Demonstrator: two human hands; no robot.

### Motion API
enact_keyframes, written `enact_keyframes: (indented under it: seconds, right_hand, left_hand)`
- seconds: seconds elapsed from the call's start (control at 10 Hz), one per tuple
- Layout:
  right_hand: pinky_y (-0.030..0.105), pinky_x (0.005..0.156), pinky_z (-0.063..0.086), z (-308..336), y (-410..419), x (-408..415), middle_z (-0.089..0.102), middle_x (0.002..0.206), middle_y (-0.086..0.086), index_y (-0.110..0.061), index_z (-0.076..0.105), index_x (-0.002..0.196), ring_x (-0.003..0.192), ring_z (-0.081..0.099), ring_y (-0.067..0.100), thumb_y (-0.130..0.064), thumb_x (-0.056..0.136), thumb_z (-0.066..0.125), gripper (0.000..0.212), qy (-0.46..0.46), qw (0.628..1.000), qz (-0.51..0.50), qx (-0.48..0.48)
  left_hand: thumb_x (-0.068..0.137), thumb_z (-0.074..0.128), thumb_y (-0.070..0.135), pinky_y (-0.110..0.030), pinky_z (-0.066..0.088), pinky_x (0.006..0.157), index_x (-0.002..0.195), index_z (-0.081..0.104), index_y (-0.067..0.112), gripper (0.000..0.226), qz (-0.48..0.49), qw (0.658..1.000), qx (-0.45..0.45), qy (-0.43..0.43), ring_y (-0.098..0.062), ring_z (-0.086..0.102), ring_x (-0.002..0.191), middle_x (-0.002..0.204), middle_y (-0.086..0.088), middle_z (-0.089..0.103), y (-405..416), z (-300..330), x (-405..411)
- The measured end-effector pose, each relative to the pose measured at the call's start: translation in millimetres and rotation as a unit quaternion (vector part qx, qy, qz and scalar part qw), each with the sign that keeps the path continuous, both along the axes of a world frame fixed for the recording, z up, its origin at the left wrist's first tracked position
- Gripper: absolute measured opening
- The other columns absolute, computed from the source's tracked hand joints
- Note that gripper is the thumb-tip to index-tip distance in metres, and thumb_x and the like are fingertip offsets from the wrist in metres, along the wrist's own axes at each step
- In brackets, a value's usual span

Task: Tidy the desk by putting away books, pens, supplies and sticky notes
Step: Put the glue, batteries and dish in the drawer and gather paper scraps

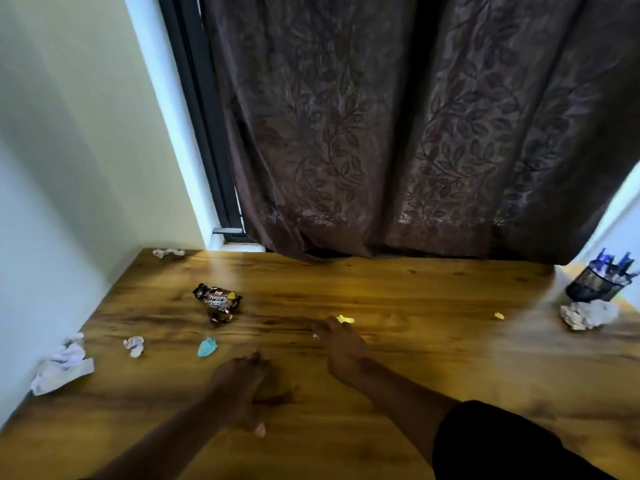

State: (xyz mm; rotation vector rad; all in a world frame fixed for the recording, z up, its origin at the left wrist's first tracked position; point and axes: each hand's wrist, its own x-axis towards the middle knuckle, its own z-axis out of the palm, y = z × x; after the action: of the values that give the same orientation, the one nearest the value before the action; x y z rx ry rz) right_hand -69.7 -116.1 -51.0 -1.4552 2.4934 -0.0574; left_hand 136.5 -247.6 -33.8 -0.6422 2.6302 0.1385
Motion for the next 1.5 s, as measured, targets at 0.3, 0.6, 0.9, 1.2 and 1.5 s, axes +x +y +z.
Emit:
enact_keyframes:
  seconds: [0.3, 0.6, 0.9, 1.2, 1.5]
  right_hand:
    - [0.035, 0.084, 0.049, -11.6, -5.1, -17.8, 0.058, 0.131, 0.002, -0.023, 0.059, 0.128, 0.118, 0.058, 0.026, -0.006, 0.091, 0.061, 0.041, -0.008, 0.997, 0.034, -0.067]
    - [0.016, 0.073, 0.054, 21.2, -10.2, 13.4, 0.074, 0.105, -0.009, -0.024, 0.070, 0.115, 0.090, 0.068, 0.004, -0.033, 0.084, 0.078, 0.034, -0.259, 0.935, -0.012, -0.241]
    - [0.036, 0.107, 0.044, 33.4, -9.7, -39.1, 0.048, 0.150, 0.000, -0.027, 0.053, 0.142, 0.138, 0.044, 0.026, -0.017, 0.093, 0.055, 0.050, -0.050, 0.993, 0.028, -0.098]
    - [0.033, 0.106, 0.043, 17.2, -12.6, -55.5, 0.050, 0.148, 0.008, -0.031, 0.047, 0.150, 0.134, 0.049, 0.029, -0.011, 0.100, 0.045, 0.055, -0.008, 0.999, 0.033, -0.011]
    - [0.032, 0.083, 0.057, 48.3, -74.1, 20.2, 0.072, 0.107, -0.007, -0.026, 0.073, 0.109, 0.094, 0.067, 0.010, -0.024, 0.085, 0.070, 0.024, -0.212, 0.960, -0.041, -0.177]
  left_hand:
    - [0.069, 0.086, 0.044, -0.042, 0.045, 0.110, 0.148, 0.035, 0.051, 0.094, 0.219, 0.964, 0.110, 0.105, -0.023, 0.049, 0.138, 0.153, 0.007, 0.046, -1.6, -47.6, 7.5]
    - [0.106, 0.049, 0.035, -0.046, 0.058, 0.075, 0.107, 0.063, 0.003, 0.035, 0.583, 0.439, 0.559, 0.393, -0.037, 0.067, 0.096, 0.109, -0.021, 0.069, 54.7, 12.5, -57.5]
    - [0.104, 0.053, 0.034, -0.038, 0.063, 0.060, 0.134, 0.053, -0.010, 0.054, 0.575, 0.267, 0.659, 0.405, -0.028, 0.065, 0.074, 0.097, -0.024, 0.063, 39.6, -4.9, -64.4]
    - [0.104, 0.053, 0.032, -0.044, 0.060, 0.083, 0.118, 0.064, -0.012, 0.048, 0.583, 0.314, 0.648, 0.377, -0.033, 0.067, 0.088, 0.101, -0.027, 0.068, 7.9, -10.1, -45.6]
    - [0.105, 0.050, 0.032, -0.049, 0.060, 0.080, 0.119, 0.061, -0.012, 0.048, 0.579, 0.309, 0.663, 0.361, -0.040, 0.068, 0.096, 0.099, -0.029, 0.071, -34.3, -4.7, -37.2]
